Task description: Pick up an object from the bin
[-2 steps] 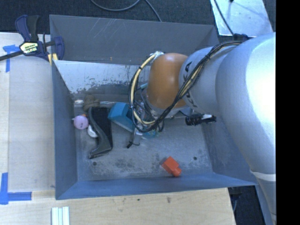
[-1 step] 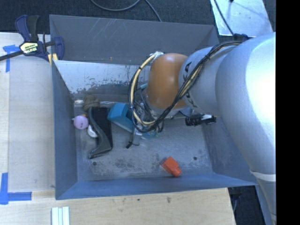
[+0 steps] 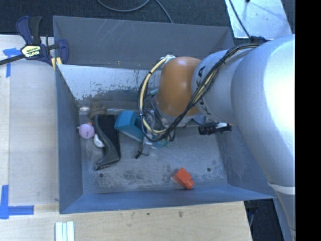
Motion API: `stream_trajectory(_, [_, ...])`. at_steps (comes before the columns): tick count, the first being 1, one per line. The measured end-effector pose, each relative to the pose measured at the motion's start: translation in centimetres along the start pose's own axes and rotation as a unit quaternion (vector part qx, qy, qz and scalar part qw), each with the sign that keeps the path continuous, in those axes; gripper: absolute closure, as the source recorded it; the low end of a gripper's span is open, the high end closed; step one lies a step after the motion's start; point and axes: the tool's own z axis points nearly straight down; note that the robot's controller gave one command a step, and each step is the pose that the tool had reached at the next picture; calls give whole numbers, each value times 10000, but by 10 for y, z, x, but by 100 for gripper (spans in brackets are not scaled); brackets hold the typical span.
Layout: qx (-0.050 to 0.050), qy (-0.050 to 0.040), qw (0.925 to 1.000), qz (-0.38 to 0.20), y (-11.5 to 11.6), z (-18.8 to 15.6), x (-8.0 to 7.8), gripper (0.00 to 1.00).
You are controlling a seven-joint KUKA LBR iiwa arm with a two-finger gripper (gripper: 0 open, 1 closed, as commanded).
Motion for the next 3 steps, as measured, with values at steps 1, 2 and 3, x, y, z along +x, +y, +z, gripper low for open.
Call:
stream_trajectory(1, [8, 13, 10000, -4, -1, -6, 1, 100])
stream_trajectory(2, [9, 25, 10000, -7, -1, -14, 1, 100])
stream_trajectory(3, [14, 43, 10000, -10, -1, -24, 2, 100])
